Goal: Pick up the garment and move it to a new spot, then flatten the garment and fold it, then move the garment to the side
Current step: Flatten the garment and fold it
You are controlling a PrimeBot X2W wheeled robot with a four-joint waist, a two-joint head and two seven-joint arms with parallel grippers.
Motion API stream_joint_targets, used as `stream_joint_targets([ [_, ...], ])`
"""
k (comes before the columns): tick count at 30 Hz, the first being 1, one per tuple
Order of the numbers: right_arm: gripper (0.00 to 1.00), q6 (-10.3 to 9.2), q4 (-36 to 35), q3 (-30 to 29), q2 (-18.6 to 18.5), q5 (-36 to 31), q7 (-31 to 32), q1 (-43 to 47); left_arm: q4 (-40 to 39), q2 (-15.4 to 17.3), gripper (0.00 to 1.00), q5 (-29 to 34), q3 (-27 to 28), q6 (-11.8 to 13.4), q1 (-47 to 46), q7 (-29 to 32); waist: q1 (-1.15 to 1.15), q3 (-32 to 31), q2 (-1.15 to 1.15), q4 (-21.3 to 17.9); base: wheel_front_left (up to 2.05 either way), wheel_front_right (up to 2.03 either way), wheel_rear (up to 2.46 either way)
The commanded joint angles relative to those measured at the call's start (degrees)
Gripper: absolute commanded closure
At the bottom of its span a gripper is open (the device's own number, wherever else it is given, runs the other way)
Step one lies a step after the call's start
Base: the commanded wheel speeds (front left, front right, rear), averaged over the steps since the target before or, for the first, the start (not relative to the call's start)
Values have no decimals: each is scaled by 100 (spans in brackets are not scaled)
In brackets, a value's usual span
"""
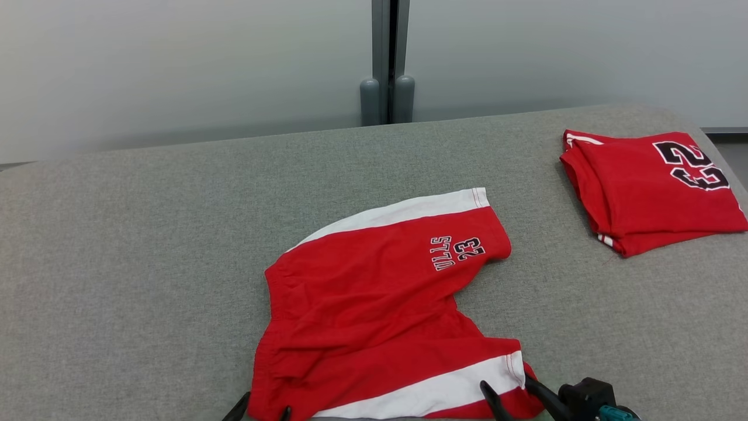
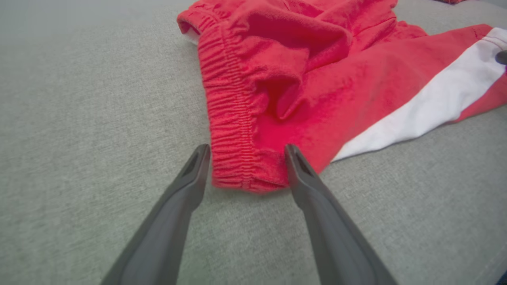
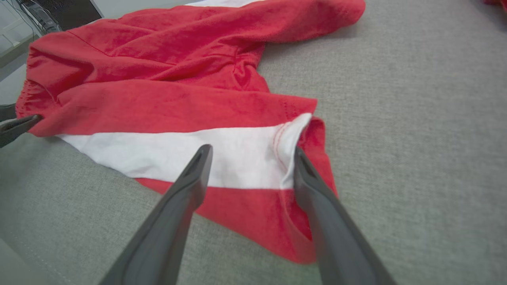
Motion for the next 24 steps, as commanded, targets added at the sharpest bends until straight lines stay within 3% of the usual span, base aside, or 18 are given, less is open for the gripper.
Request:
stream_joint_targets([
  [1, 0, 2, 0, 26, -41, 44, -18, -80, 14, 53, 0, -9, -28, -11, 22, -12, 0, 1, 0, -3, 0, 0, 0],
  [10, 0, 2, 67, 208, -122, 153, -18, -209, 59, 309, 0, -193, -695, -12, -126, -12, 0, 24, 0, -16, 0, 0, 0],
  [24, 0, 3, 180, 446, -82, 347, -18, -407, 452, 423, 0, -140, -1073, -11, -658, -12, 0, 53, 0, -48, 0, 0, 0],
])
